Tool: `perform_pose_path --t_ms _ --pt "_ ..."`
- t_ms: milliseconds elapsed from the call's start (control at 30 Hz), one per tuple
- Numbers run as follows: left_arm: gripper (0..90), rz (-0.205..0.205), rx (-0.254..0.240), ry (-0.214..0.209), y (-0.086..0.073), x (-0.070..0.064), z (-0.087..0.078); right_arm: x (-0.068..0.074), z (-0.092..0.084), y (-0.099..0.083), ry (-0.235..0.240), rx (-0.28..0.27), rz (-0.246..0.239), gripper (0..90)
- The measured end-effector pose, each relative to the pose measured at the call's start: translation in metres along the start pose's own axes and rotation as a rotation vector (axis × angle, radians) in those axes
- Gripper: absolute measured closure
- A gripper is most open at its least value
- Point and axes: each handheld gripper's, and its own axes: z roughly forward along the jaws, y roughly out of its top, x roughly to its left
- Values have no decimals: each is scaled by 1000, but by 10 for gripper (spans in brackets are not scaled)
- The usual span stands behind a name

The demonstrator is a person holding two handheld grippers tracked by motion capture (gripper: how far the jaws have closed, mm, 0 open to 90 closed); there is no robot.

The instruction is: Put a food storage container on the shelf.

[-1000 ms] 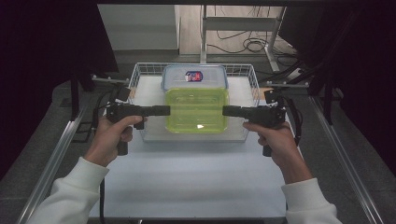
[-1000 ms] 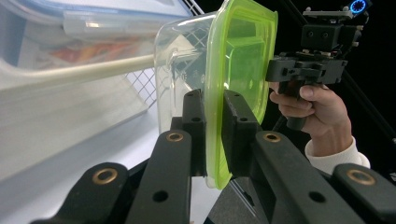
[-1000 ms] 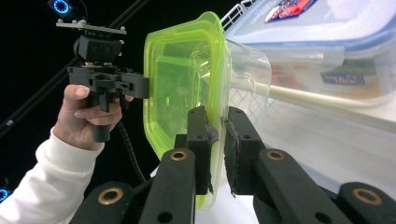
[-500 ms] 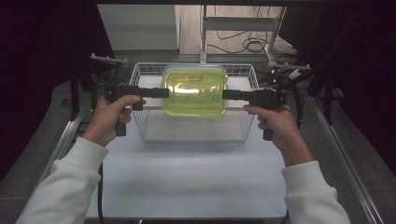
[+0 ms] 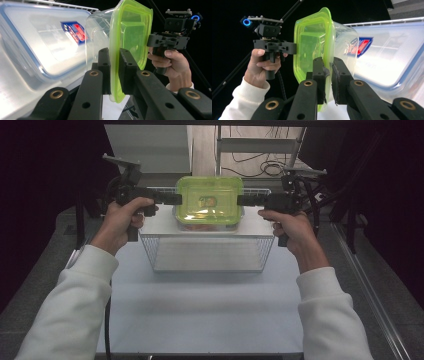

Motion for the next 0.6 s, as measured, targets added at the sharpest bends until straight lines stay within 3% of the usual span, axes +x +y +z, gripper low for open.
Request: perform_pose_path --t_ms 333,467,600 --pt "809 -33 -4 23 23 20 6 -25 20 23 0 -5 50 818" --pt "809 -48 9 24 24 29 13 -36 24 26 -10 -1 67 816" --pt "808 -64 -24 17 24 34 17 -44 27 27 -12 0 87 809"
